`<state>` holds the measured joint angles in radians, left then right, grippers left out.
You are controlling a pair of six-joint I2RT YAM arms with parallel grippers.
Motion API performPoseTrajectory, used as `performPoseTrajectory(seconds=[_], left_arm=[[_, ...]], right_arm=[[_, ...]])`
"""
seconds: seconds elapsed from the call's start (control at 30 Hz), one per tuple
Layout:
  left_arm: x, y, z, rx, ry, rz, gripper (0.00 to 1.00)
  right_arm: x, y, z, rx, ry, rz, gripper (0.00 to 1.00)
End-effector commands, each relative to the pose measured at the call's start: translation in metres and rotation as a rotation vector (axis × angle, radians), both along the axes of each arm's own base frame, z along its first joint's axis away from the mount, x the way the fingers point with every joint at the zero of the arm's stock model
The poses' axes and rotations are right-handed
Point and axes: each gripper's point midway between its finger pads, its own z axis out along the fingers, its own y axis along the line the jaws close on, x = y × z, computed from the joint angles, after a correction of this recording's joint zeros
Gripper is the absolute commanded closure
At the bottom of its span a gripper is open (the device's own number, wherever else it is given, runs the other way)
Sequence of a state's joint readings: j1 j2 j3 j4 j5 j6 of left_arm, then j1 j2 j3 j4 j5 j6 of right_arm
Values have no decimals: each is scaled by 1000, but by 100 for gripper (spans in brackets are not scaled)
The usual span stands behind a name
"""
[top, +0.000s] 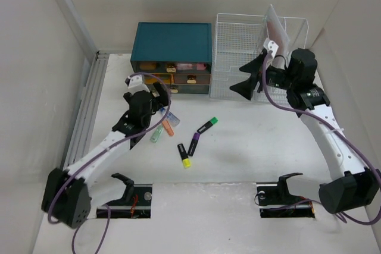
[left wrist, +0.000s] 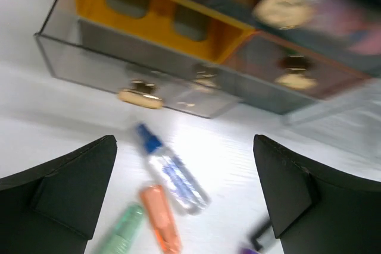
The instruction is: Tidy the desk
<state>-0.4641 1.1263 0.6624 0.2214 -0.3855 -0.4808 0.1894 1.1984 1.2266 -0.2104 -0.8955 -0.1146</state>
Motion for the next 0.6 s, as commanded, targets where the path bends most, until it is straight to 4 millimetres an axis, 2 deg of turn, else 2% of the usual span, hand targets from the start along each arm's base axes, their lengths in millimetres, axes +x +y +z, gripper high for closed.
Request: performPoseTrajectory(seconds=[0.0,0.03,0.07,0.1,0.13,0.2,0.3,0.33,0.37,0.4,0.43,0.5,0.53,0.57], left_arm=[[-23,-15,68,-145,-129,-89,2],[-32,-17,74,-155,-137,-115,2],[-43,-11,96,-155,-198,-134,2],[-49,-7,104,-145,-223,-140,2],[-55,-6,113,-132,-255,-161,2],[-71,3,142,-104,-350,-185,2],[-88,23,153,-24,-427,-161,5],[-89,36,149,-7,-430,-100,9],[-89,43,139,1,-424,-65,11],[-95,51,147,-11,-452,-35,15],[-96,55,148,0,-460,-21,16],[-98,58,154,0,-481,-10,18],[-97,65,154,5,-481,14,18],[-99,62,154,3,-483,-7,18]], right_arm=[[-18,29,-17,-63,-36,148,0],[-21,36,-24,-82,-31,164,7],[-23,42,-33,-115,-34,177,9],[-24,50,-37,-132,-38,184,11],[-31,65,-47,-167,-39,185,14],[-32,82,-71,-208,-24,178,26],[-32,109,-95,-285,-20,145,37],[-24,117,-112,-317,5,136,40],[-28,129,-119,-328,25,150,42],[-22,139,-114,-322,14,144,42],[-18,150,-135,-350,68,138,42],[-15,171,-145,-375,73,114,44],[-9,182,-141,-359,80,92,44],[-4,190,-164,-393,119,79,44]])
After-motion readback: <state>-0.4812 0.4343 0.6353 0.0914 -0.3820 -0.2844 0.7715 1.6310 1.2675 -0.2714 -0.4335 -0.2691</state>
